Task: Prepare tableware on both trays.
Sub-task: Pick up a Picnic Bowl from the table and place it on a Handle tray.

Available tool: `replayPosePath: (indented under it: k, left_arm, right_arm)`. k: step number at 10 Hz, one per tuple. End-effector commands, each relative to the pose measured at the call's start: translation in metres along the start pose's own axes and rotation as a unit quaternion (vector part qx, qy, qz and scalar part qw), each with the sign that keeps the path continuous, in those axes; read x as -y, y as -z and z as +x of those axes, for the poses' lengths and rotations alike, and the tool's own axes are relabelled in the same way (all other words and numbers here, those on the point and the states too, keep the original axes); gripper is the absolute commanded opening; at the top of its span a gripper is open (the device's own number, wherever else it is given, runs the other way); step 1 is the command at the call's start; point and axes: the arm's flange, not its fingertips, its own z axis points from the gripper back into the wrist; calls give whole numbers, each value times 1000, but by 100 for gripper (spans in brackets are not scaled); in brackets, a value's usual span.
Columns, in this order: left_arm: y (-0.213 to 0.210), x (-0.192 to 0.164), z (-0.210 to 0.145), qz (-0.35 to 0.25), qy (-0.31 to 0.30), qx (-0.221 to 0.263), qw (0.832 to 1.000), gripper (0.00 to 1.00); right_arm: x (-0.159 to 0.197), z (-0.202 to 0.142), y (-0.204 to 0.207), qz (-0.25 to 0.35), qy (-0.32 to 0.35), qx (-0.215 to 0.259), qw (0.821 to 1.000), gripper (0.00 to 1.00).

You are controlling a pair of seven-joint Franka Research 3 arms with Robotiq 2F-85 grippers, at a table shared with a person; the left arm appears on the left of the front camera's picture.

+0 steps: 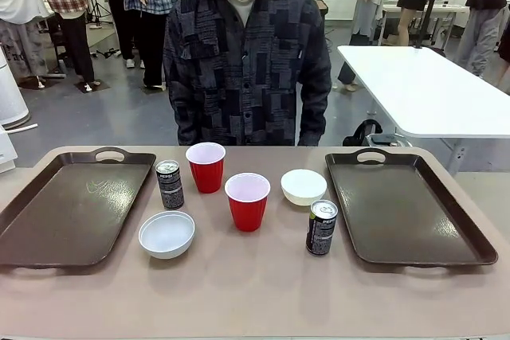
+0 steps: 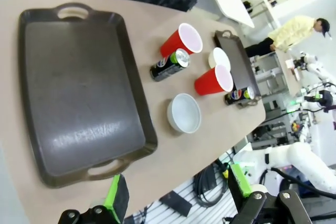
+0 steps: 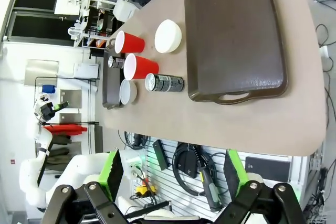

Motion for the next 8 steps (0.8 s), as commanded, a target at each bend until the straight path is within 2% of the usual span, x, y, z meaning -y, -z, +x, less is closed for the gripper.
replayPosePath:
  k: [1,2,3,8]
  left_arm:
    - [8,1,-4,22,18,3,1000,100]
    - [9,7,-6,30,31,6,999,100]
    - [2,2,1,4,4,-2,1000,100]
    - [2,2,1,4,4,-2,1000,100]
  right_arm:
    - [-3,-3,0,4,-12,6,1000,100]
    - [-4,-6,-1,-3,-25,12,1000,100]
    - [0,-1,-1,-2,-1,1,1000,100]
    - [0,-1,-1,-2,-1,1,1000,100]
